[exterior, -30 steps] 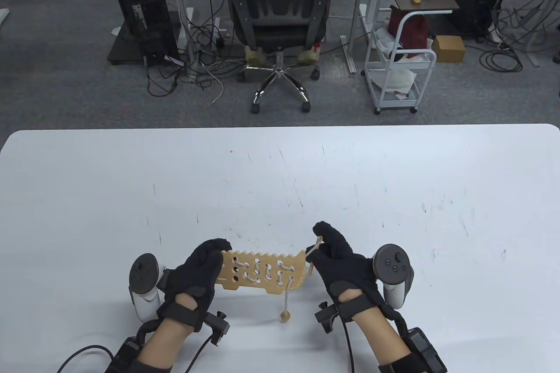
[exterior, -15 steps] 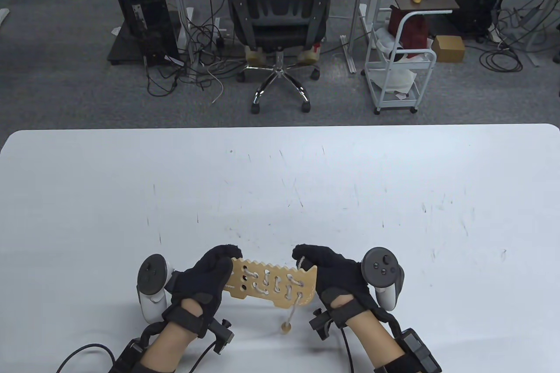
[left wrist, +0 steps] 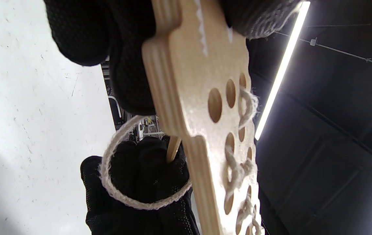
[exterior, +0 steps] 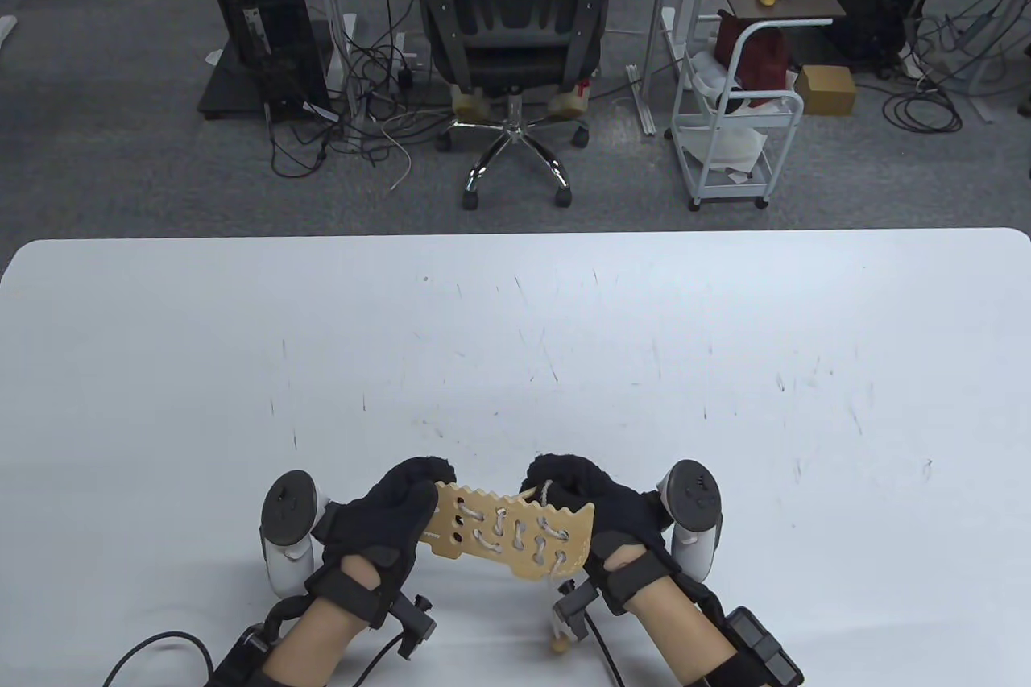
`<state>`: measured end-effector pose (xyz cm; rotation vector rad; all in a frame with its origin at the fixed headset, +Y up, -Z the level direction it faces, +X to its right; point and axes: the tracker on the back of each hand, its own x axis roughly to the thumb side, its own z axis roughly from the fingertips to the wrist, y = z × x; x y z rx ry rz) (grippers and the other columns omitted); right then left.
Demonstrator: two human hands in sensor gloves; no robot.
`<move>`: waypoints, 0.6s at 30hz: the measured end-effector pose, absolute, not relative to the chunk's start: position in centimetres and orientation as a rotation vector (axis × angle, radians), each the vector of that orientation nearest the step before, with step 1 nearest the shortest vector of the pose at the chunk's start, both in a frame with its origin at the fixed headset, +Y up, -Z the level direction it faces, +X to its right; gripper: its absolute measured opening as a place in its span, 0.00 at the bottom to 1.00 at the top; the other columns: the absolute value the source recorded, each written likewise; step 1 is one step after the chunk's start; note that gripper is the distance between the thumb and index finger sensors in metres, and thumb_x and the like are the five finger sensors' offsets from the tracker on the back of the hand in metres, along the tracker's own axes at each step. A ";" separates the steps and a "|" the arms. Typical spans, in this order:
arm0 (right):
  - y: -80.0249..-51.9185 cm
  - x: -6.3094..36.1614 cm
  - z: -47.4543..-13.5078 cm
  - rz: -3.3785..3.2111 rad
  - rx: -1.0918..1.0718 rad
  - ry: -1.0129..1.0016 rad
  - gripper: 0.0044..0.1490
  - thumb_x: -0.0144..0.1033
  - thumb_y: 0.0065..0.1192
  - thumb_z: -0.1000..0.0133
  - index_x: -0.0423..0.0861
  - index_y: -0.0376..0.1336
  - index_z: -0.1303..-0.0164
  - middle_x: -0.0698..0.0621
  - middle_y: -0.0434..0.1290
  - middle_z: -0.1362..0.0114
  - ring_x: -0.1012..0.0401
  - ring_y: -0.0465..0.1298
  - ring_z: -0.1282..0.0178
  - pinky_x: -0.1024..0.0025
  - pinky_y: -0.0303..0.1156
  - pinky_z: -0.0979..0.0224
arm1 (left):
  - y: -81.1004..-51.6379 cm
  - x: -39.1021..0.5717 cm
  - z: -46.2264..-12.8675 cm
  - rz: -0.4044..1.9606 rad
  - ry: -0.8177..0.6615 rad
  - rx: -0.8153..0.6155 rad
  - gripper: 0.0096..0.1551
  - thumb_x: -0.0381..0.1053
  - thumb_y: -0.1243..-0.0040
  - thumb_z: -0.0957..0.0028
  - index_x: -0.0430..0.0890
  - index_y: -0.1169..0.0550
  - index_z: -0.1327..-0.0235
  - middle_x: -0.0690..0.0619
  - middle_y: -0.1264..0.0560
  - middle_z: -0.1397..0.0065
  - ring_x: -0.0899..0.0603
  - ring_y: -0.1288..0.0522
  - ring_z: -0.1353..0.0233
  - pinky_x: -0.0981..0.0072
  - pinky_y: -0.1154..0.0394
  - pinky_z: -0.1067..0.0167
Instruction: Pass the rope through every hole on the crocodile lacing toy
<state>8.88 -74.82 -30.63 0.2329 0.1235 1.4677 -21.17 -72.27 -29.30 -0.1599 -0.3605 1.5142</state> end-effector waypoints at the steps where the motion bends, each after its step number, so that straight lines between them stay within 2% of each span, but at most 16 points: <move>1: -74.8 8.8 -30.6 1.463 0.236 0.130 0.24 0.34 0.72 0.50 0.48 0.71 0.42 0.49 0.83 0.43 0.50 0.81 0.43 0.38 0.59 0.29 | -72.3 -21.1 -29.3 1.513 -0.361 -0.161 0.28 0.58 0.43 0.52 0.52 0.25 0.39 0.52 0.17 0.48 0.48 0.12 0.54 0.50 0.22 0.41; 12: -75.5 7.4 -30.1 1.389 0.243 0.238 0.25 0.32 0.69 0.51 0.47 0.70 0.42 0.49 0.83 0.43 0.50 0.81 0.42 0.38 0.59 0.29 | -72.5 -20.8 -29.2 1.526 -0.375 -0.182 0.28 0.58 0.44 0.52 0.52 0.25 0.38 0.53 0.17 0.48 0.48 0.12 0.54 0.51 0.22 0.40; 18: -75.5 7.2 -29.9 1.462 0.255 0.227 0.23 0.32 0.71 0.50 0.49 0.72 0.43 0.47 0.82 0.42 0.48 0.79 0.41 0.37 0.57 0.29 | -72.5 -20.7 -29.2 1.547 -0.380 -0.189 0.28 0.58 0.44 0.52 0.52 0.25 0.38 0.53 0.17 0.48 0.48 0.12 0.54 0.51 0.22 0.40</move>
